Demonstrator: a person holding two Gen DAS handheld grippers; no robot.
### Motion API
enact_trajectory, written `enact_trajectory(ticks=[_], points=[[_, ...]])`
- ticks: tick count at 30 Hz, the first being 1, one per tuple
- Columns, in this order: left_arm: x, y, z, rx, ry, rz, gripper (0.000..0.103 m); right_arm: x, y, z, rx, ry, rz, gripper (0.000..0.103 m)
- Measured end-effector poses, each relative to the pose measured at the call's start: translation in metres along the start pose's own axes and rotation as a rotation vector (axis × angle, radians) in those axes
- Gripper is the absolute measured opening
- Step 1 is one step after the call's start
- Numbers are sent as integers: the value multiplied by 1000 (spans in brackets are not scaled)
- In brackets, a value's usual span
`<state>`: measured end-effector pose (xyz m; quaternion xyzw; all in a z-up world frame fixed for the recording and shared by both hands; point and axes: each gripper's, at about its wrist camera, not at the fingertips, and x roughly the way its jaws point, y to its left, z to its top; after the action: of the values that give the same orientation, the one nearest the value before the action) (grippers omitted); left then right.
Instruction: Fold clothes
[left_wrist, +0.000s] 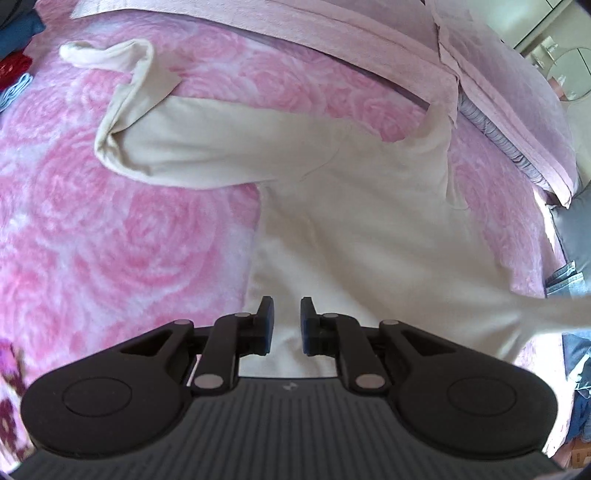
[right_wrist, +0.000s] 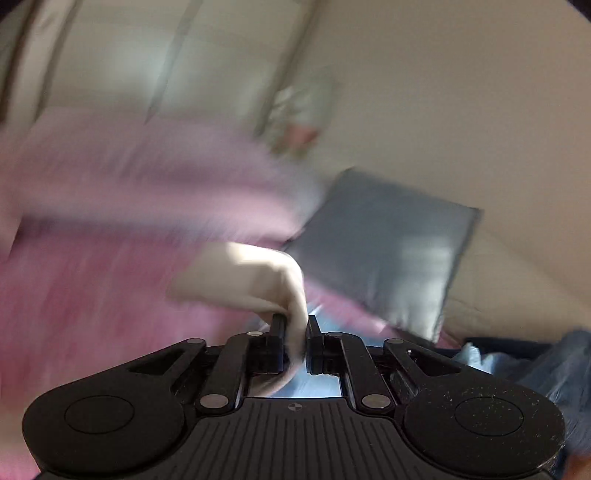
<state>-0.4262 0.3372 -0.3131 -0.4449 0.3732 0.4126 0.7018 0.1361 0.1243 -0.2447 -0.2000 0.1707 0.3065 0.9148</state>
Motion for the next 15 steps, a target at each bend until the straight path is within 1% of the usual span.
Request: enact_trajectory(ticks=[1,2,3,4,6,8,10,12,13,14,15], points=[[0,2,-4,2,9,8,20,6,-8,6,49,6,2,24],[0,3,-8,4,19,16,21,10,-15,9,100,24,0,32],[1,5,-12,7,29,25,24,10,-19,5,156,67,-10,53],[1,7,-17,14,44,35,28,9,-23,-1,219,112,-10,64],[-1,14,-28,39,78,61,29,2,-30,-24,368,215,47,64],[-3,22,-40,66,112,80,31,-13,-32,-59,507,349,147,64],[-6,31,-52,84,148,86,33,-35,-24,-100,604,480,244,64],[-8,41,-67,89,185,68,33,-65,-7,-139,642,612,308,64],[-9,46,-75,90,202,54,34,-81,1,-155,648,662,333,64],[-8,50,-83,84,218,42,35,-97,8,-169,653,697,357,64],[-8,55,-91,77,234,30,37,-115,17,-180,651,705,372,64]])
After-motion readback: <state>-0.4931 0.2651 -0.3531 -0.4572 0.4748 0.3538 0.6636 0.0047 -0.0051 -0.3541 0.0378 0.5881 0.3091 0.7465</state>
